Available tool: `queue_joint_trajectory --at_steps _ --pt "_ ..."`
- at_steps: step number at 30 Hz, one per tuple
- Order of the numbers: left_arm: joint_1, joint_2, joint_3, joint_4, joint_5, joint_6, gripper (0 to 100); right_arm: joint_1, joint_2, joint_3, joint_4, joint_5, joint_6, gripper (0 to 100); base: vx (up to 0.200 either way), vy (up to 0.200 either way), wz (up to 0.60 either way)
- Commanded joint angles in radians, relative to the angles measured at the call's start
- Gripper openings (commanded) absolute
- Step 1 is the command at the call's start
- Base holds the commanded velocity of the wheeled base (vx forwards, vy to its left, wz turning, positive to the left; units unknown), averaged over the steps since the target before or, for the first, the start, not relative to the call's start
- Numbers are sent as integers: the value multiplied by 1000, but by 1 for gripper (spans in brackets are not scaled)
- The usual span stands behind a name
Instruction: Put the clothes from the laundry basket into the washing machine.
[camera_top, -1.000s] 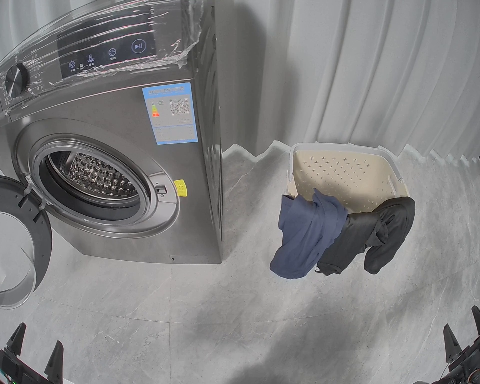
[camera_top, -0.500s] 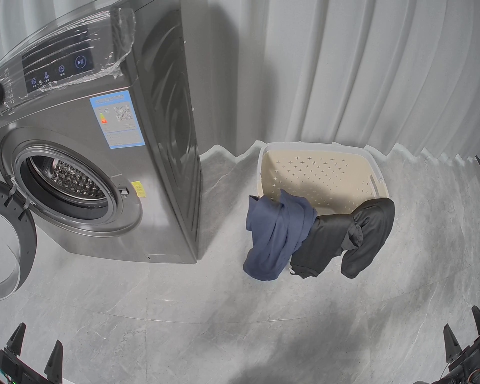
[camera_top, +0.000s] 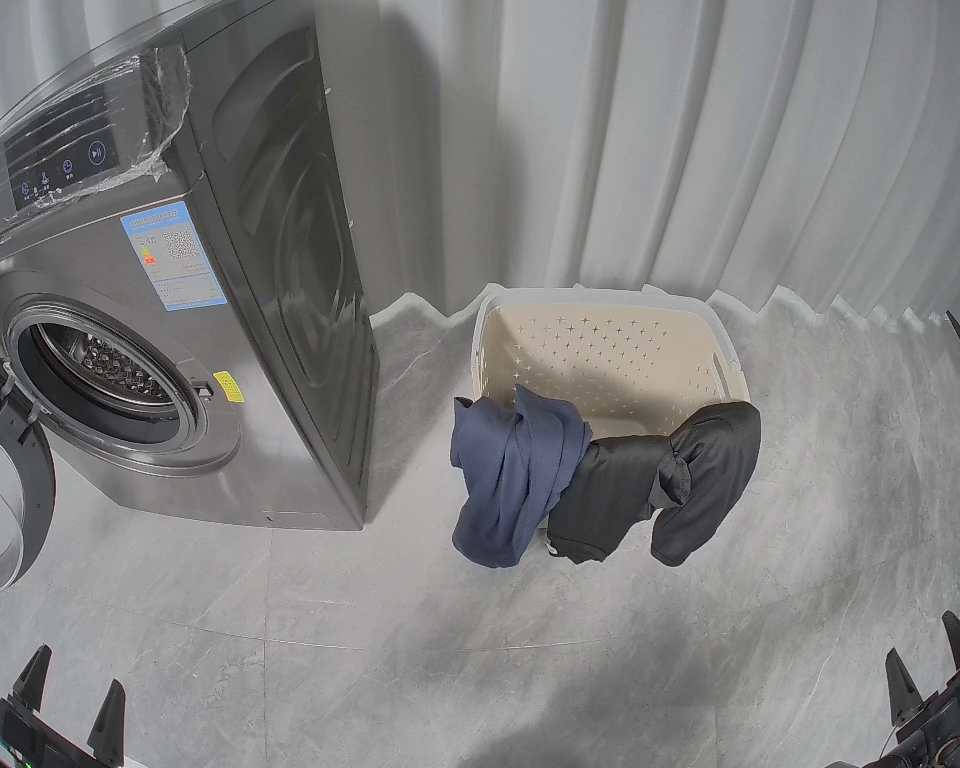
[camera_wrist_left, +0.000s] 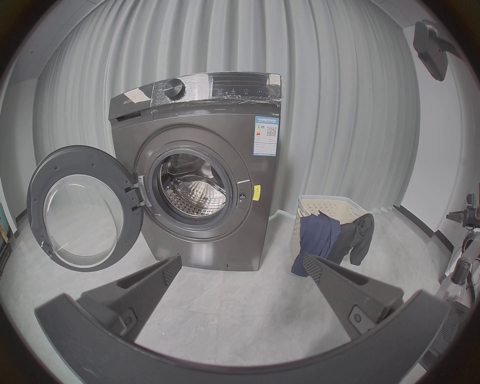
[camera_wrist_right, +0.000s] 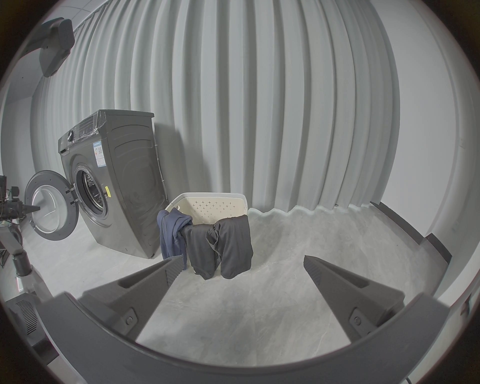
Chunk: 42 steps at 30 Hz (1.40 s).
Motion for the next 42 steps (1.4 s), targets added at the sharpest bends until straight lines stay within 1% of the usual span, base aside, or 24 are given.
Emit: queue_joint_trajectory --at_steps 1,15,27,33,41,42 --pt "1 -13 15 0 1 0 100 0 -15 18 0 0 0 100 0 -200 0" --pt "1 -13 15 0 -1 0 100 0 -15 18 0 0 0 100 0 -200 0" --pt "1 -13 15 1 -1 0 100 0 -15 18 0 0 0 100 0 0 0" --pt "1 -13 15 1 -1 0 100 0 -15 18 0 0 0 100 200 0 0" --pt "1 -13 15 1 1 -2 100 0 -15 18 -1 0 0 100 0 0 0" --pt "1 -13 15 0 1 -2 100 0 -15 18 0 0 0 100 0 -200 0"
